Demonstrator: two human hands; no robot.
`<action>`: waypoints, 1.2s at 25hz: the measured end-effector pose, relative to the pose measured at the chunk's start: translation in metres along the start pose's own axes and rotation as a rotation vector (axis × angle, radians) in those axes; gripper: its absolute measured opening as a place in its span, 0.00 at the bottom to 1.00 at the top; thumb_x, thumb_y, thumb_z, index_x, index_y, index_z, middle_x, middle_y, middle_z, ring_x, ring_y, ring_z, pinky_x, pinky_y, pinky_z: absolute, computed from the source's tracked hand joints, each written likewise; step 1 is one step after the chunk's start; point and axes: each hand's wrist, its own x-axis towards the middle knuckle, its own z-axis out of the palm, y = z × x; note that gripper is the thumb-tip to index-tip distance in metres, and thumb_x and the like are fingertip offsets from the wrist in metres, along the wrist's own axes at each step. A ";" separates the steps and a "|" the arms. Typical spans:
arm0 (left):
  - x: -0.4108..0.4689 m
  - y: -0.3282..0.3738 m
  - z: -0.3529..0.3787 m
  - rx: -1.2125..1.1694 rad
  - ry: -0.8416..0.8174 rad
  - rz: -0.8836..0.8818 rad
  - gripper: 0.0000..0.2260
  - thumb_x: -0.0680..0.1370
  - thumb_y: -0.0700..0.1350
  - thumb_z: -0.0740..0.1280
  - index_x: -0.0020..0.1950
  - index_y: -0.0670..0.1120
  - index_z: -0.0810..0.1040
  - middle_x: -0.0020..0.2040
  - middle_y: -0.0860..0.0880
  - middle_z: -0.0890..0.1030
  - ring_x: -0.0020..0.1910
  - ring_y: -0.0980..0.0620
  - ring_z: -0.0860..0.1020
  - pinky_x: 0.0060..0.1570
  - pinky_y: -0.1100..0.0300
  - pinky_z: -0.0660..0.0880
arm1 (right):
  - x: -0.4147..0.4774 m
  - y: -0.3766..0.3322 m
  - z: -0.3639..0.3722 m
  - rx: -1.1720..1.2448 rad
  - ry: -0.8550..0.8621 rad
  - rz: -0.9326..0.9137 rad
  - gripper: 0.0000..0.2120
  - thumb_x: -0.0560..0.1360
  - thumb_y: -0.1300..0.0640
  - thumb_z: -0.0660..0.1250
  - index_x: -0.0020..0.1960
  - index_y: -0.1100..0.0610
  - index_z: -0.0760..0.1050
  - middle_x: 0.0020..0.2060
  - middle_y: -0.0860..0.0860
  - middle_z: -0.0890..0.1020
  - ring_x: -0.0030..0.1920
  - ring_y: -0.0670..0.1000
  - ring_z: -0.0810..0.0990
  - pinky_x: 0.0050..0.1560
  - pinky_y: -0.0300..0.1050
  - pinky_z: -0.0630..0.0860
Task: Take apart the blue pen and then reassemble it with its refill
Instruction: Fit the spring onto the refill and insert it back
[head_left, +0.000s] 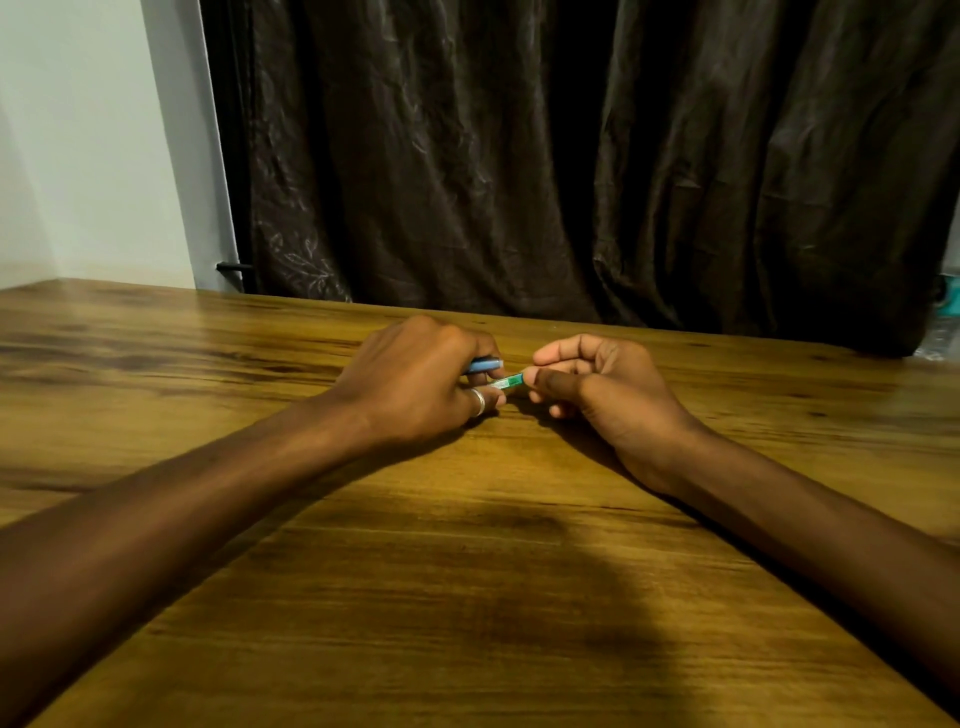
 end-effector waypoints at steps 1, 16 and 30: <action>0.000 0.000 0.000 0.003 0.005 -0.006 0.10 0.76 0.58 0.69 0.53 0.54 0.81 0.43 0.55 0.83 0.42 0.55 0.79 0.41 0.52 0.79 | 0.000 0.001 0.000 -0.003 -0.001 -0.004 0.08 0.74 0.67 0.72 0.52 0.62 0.79 0.36 0.57 0.84 0.30 0.46 0.79 0.31 0.38 0.76; 0.014 -0.028 0.015 -0.269 -0.144 -0.336 0.06 0.73 0.55 0.74 0.45 0.55 0.87 0.41 0.56 0.86 0.43 0.57 0.82 0.43 0.54 0.79 | 0.015 -0.002 -0.031 -0.450 0.222 -0.135 0.03 0.71 0.55 0.71 0.40 0.49 0.82 0.37 0.49 0.85 0.44 0.49 0.85 0.50 0.55 0.83; 0.004 0.009 -0.006 -0.158 -0.136 -0.317 0.21 0.78 0.66 0.58 0.51 0.53 0.83 0.44 0.51 0.85 0.43 0.52 0.81 0.47 0.46 0.81 | 0.017 0.007 -0.036 -0.490 0.063 -0.012 0.07 0.66 0.59 0.70 0.42 0.51 0.83 0.42 0.52 0.87 0.46 0.53 0.87 0.50 0.61 0.83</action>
